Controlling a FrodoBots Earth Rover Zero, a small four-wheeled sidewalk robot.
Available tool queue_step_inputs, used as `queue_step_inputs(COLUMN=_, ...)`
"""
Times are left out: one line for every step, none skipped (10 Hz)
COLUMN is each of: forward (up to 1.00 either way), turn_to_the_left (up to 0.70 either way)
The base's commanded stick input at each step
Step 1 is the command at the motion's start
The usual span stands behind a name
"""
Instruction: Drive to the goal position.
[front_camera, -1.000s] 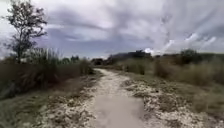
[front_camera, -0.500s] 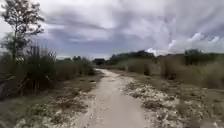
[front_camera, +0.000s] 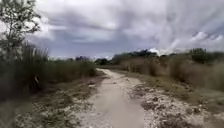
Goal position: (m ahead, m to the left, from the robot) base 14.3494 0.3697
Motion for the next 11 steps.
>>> queue_step_inputs(forward=0.85, turn_to_the_left=0.00)
queue_step_inputs(forward=0.85, turn_to_the_left=0.00)
queue_step_inputs(forward=0.85, turn_to_the_left=0.00)
queue_step_inputs(forward=0.85, turn_to_the_left=0.00)
queue_step_inputs(forward=0.85, turn_to_the_left=0.00)
queue_step_inputs(forward=0.85, turn_to_the_left=0.00)
queue_step_inputs(forward=0.85, turn_to_the_left=0.00)
queue_step_inputs(forward=0.85, turn_to_the_left=0.00)
queue_step_inputs(forward=0.85, turn_to_the_left=0.00)
queue_step_inputs(forward=0.85, turn_to_the_left=0.00)
queue_step_inputs(forward=0.85, turn_to_the_left=-0.11)
